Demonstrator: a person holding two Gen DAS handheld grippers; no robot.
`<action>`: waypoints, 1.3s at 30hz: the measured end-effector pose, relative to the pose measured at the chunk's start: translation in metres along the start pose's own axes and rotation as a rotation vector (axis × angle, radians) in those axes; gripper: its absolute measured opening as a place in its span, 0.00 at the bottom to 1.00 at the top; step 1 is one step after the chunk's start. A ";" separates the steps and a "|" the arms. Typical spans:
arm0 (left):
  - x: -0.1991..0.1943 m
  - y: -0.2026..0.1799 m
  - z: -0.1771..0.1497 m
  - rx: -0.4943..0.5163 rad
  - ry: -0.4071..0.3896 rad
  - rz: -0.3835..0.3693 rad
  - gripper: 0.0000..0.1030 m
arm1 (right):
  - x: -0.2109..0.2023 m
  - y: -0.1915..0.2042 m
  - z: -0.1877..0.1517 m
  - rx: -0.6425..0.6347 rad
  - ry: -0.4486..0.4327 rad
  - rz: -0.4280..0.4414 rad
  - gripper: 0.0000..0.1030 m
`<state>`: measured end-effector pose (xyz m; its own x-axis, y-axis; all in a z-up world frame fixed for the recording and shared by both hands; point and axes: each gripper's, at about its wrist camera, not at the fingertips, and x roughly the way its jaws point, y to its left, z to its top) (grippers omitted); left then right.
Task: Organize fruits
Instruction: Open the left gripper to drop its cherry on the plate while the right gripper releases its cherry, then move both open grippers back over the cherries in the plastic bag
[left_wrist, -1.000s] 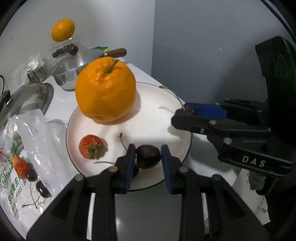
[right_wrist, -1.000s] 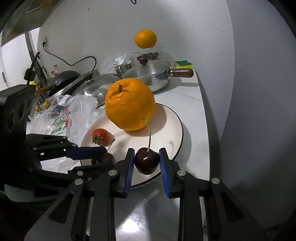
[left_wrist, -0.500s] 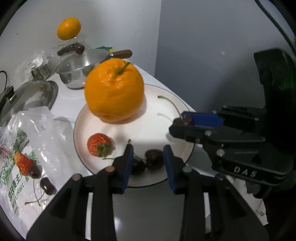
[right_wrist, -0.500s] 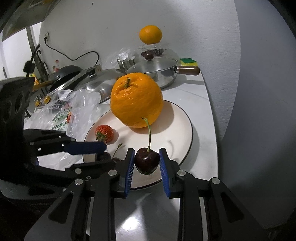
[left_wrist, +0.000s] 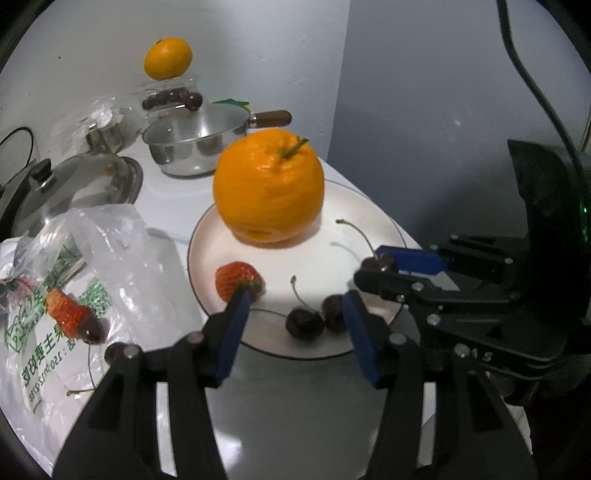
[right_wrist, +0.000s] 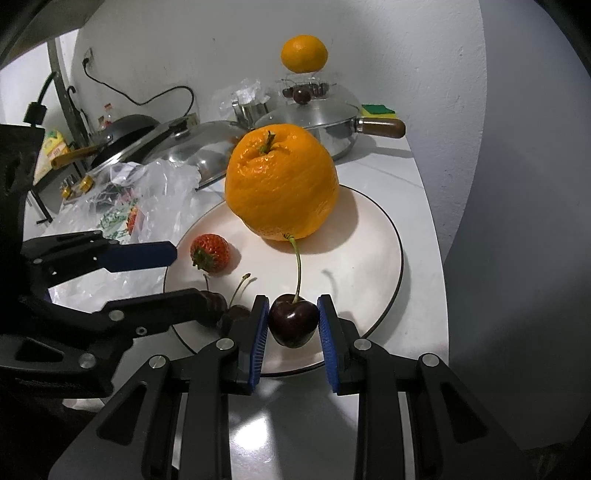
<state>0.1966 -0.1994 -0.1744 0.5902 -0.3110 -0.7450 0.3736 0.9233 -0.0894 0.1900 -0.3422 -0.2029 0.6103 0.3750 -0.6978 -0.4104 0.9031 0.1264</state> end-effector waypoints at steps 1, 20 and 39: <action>-0.001 0.001 -0.001 -0.002 -0.001 -0.001 0.53 | 0.001 0.001 0.000 -0.001 0.004 -0.004 0.28; -0.026 0.015 -0.011 -0.029 -0.044 -0.016 0.53 | -0.002 0.016 0.002 0.004 0.028 -0.073 0.41; -0.065 0.045 -0.032 -0.072 -0.090 -0.001 0.54 | -0.018 0.065 0.014 -0.037 -0.024 -0.071 0.41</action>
<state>0.1519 -0.1302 -0.1510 0.6526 -0.3281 -0.6830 0.3242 0.9356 -0.1397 0.1616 -0.2869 -0.1726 0.6549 0.3157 -0.6866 -0.3901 0.9194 0.0507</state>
